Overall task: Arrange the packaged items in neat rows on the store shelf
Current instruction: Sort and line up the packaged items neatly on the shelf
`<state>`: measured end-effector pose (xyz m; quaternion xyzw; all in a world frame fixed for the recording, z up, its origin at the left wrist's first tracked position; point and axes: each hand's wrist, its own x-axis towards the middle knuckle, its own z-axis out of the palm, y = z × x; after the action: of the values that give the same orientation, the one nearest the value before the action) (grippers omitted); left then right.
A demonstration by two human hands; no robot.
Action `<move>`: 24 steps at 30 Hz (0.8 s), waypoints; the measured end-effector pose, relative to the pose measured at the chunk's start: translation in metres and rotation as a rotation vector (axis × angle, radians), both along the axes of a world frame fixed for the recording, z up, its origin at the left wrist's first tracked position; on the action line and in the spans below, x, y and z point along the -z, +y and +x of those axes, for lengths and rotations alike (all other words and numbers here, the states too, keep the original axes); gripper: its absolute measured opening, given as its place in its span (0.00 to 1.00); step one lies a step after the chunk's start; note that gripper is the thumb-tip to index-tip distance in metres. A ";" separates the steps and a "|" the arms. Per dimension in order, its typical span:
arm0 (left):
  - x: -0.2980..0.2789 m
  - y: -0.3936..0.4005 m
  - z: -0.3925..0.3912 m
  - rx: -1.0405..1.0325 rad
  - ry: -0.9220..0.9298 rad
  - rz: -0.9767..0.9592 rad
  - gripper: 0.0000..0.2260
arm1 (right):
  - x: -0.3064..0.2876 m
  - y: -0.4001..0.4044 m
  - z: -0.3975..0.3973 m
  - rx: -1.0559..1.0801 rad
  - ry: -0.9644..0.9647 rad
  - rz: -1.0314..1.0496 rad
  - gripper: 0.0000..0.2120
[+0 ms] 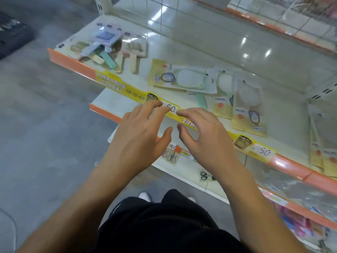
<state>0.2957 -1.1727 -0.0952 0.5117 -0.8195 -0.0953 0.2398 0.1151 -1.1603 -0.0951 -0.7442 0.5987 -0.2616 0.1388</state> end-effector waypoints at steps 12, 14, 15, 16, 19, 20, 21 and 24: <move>0.022 -0.098 -0.018 -0.097 -0.125 0.025 0.21 | 0.012 -0.111 -0.006 0.029 0.267 0.136 0.18; 0.028 -0.120 -0.024 -0.123 -0.151 0.070 0.20 | 0.020 -0.136 -0.010 0.023 0.305 0.192 0.19; 0.031 -0.128 -0.027 -0.134 -0.163 0.089 0.20 | 0.024 -0.147 -0.011 0.020 0.330 0.215 0.20; 0.032 -0.136 -0.030 -0.145 -0.173 0.102 0.20 | 0.028 -0.157 -0.013 0.022 0.358 0.230 0.21; 0.035 -0.153 -0.036 -0.170 -0.186 0.116 0.19 | 0.035 -0.179 -0.019 0.021 0.410 0.223 0.24; 0.036 -0.158 -0.039 -0.176 -0.186 0.120 0.18 | 0.036 -0.184 -0.021 0.013 0.416 0.218 0.25; 0.036 -0.161 -0.041 -0.178 -0.185 0.123 0.18 | 0.036 -0.189 -0.023 0.001 0.427 0.220 0.26; 0.039 -0.168 -0.044 -0.158 -0.169 0.122 0.17 | 0.037 -0.199 -0.030 -0.026 0.476 0.235 0.31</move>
<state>0.2515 -1.3412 -0.1340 0.5947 -0.7865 -0.0825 0.1450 0.0848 -1.3596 -0.1320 -0.7710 0.6313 -0.0062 0.0830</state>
